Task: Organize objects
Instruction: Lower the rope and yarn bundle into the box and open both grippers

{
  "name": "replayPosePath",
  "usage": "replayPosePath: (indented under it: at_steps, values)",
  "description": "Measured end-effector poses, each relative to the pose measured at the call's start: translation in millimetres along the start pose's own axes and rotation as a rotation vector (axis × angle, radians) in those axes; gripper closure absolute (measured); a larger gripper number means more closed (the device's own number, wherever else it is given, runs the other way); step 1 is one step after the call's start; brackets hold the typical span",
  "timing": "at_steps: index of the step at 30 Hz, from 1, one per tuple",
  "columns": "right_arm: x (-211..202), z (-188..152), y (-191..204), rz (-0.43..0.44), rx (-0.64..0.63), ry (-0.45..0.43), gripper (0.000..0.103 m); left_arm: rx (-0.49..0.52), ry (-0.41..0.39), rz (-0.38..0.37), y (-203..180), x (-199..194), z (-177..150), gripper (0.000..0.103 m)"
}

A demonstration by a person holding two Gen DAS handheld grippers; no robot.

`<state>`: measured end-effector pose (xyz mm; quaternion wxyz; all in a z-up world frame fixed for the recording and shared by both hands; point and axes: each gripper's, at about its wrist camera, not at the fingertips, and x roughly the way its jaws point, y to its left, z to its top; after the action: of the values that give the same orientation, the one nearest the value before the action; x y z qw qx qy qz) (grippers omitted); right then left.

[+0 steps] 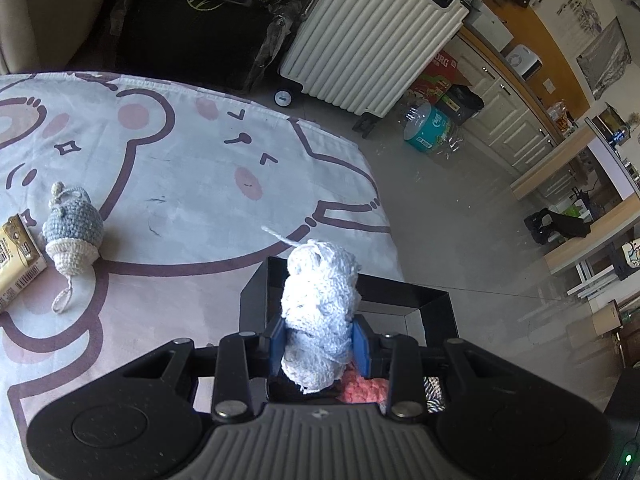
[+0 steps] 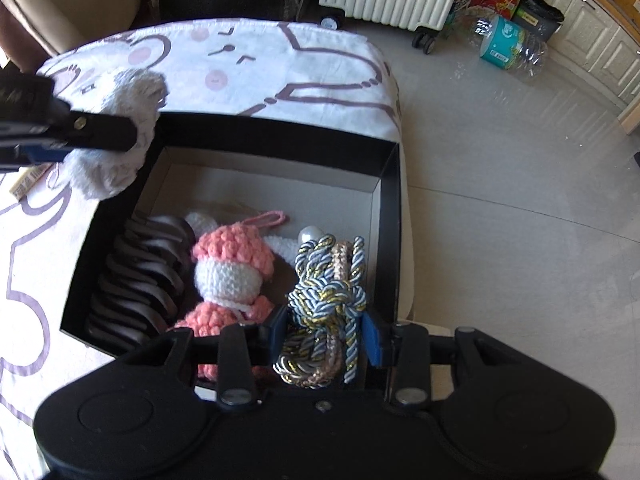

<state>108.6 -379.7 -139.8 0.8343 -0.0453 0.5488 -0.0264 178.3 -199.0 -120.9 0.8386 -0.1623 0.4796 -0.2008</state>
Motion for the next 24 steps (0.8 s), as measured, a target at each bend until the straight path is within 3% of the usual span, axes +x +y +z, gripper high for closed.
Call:
replayPosePath:
  at_steps: [12, 15, 24]
  values:
    - [10.3, -2.7, -2.4, 0.031, -0.020, 0.034, 0.062, -0.029, 0.009, 0.015, -1.6, 26.6, -4.7, 0.065]
    - [11.9, -3.3, -2.4, 0.035, -0.019, 0.044, 0.062, -0.019, 0.009, 0.038, -1.5, 26.9, -5.2, 0.060]
    - [7.9, -1.1, -0.8, 0.045, -0.015, 0.047, 0.062, -0.009, -0.015, 0.043, -2.3, 15.0, -0.5, 0.059]
